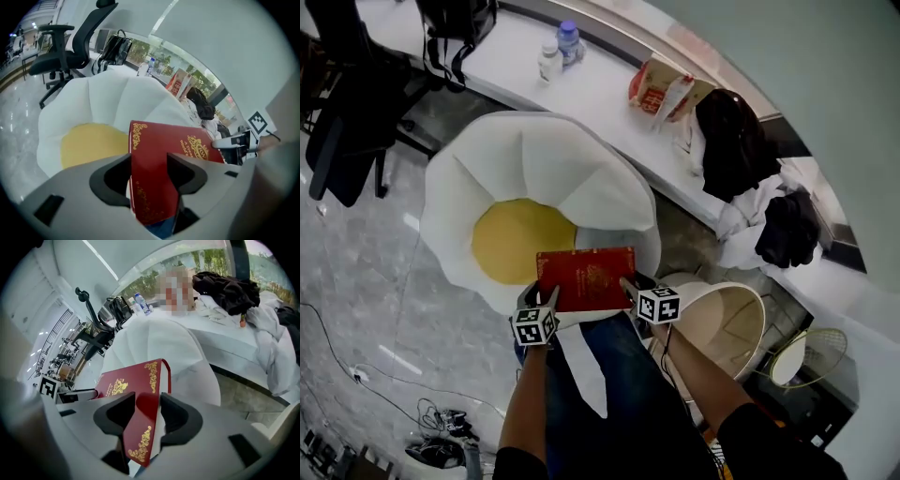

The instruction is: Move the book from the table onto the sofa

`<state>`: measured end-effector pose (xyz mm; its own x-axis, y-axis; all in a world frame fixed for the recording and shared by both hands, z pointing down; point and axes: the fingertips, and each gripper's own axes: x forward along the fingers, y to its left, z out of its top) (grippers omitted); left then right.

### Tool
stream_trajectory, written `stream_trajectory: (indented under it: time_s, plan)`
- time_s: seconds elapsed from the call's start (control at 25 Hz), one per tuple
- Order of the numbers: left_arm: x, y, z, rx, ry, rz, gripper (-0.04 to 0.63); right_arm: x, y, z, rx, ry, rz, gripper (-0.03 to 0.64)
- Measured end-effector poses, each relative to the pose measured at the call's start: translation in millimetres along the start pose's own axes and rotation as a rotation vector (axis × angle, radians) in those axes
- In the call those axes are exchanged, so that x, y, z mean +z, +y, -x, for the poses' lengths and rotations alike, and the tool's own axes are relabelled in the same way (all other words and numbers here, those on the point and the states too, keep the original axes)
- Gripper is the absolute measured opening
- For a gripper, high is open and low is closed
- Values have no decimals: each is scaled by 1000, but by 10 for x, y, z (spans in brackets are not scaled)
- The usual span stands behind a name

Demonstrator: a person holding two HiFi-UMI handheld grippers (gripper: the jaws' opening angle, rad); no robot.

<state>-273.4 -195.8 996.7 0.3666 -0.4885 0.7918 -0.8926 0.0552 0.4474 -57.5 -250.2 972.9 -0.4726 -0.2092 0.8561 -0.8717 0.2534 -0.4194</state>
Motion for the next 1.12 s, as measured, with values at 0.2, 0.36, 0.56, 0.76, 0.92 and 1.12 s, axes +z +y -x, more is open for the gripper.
stream_trajectory:
  time_s: [0.2,0.36,0.56,0.76,0.92,1.12]
  plan:
    - [-108,35,-476,14,10,36,250,-10,-329,-242,-21,40,27,181]
    - [-121,205,-795,6,24,48,250,-45,-409,-465,-55,68,66,178]
    - [-220,277,-1183,-5,70,96,250,-20,-559,-597,-42,99,85,187]
    - [-511,515,-1220,14,123,121,252,-239,-434,-761,-4,141,90,190]
    - [-543,478,-1278,15,133,-10,252,-268,-413,-795,15,154,104,189]
    - [-601,363,-1245,-22,158,-53,250,-216,-383,-749,30,144,92,189]
